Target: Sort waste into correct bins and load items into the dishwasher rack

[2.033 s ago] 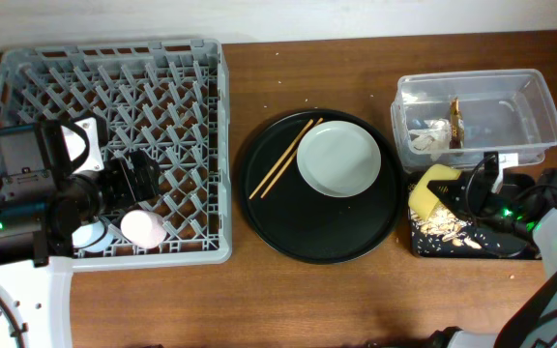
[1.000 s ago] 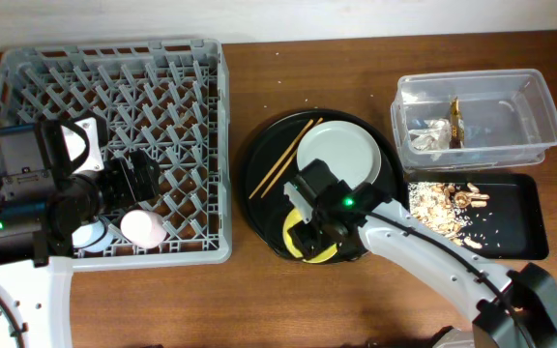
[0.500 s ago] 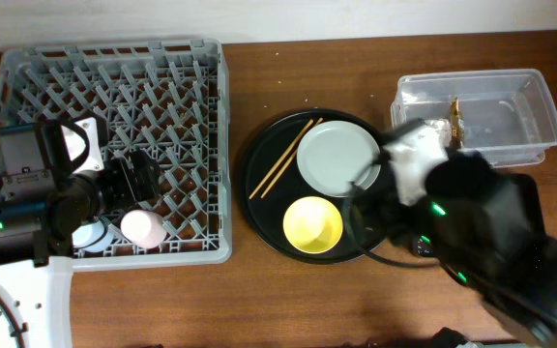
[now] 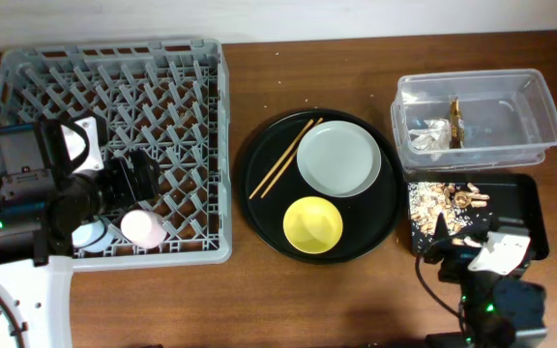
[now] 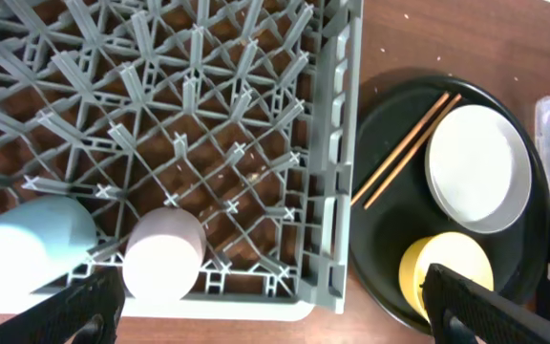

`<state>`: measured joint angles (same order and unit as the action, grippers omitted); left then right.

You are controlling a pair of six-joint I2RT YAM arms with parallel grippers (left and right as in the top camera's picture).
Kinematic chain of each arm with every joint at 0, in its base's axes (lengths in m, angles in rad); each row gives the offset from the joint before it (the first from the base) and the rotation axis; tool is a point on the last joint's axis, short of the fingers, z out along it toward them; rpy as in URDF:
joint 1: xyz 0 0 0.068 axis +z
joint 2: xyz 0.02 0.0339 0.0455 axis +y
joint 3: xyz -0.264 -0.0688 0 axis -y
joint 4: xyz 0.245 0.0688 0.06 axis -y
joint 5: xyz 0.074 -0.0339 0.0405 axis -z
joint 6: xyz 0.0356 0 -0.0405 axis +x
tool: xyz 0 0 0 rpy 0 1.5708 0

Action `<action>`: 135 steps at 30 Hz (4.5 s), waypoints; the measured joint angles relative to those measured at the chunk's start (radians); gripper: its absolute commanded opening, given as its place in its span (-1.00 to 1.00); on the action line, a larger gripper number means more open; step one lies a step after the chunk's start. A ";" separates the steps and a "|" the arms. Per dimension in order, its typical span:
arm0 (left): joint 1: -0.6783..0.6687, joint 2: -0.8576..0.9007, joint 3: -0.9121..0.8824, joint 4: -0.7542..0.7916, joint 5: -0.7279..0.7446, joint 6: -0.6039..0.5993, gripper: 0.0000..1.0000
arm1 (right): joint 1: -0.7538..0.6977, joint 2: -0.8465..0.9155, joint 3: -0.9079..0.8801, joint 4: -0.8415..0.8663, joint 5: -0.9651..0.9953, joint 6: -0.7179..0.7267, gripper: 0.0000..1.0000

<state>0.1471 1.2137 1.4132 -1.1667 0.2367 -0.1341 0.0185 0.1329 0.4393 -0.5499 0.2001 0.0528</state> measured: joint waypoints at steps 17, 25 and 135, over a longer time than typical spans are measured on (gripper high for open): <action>0.000 0.000 0.000 0.003 0.000 0.000 0.99 | -0.065 -0.119 -0.423 0.488 -0.011 0.000 0.97; -0.237 0.089 0.002 0.170 0.164 -0.026 0.60 | -0.065 -0.119 -0.424 0.489 -0.011 0.000 0.97; -0.729 0.827 0.192 0.138 0.043 -0.094 -0.04 | -0.066 -0.121 -0.425 0.490 -0.012 0.000 0.97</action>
<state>-0.5819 2.0407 1.6054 -1.0290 0.2802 -0.2283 -0.0471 0.0124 0.0147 -0.0597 0.1883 0.0532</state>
